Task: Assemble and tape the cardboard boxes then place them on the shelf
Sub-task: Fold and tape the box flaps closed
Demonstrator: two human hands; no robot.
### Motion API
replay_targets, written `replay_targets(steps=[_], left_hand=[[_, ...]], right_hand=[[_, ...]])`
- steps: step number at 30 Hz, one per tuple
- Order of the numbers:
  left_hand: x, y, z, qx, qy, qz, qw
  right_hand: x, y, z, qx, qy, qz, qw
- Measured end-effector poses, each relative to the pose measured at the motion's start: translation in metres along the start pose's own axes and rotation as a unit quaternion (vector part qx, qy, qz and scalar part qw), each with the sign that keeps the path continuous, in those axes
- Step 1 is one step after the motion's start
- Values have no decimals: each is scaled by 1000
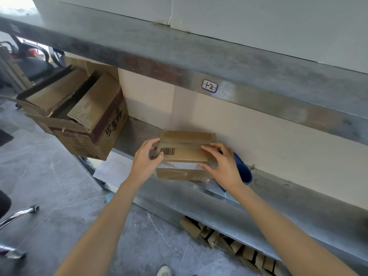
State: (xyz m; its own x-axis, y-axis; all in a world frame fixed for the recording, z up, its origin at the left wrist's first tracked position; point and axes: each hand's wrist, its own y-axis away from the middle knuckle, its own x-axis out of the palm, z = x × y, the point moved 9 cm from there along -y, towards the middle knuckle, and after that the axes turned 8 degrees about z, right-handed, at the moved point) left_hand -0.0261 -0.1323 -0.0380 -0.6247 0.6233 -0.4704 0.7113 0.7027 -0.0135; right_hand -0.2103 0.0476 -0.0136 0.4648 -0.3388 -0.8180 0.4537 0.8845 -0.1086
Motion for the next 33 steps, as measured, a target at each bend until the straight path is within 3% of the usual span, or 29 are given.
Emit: replay_targets(steps=[14,18,33], left_hand=[[2,-22,-11,57,-67,35,995],[4,-36,-8,71,-56,78,993],[15,-75,-22,150,-56,138,977]], right_hand=[[3,-9,7,37,42,-19,998],[5,-10,5,66,50,-14,996],[-1,-7,14,166,25,-112,979]])
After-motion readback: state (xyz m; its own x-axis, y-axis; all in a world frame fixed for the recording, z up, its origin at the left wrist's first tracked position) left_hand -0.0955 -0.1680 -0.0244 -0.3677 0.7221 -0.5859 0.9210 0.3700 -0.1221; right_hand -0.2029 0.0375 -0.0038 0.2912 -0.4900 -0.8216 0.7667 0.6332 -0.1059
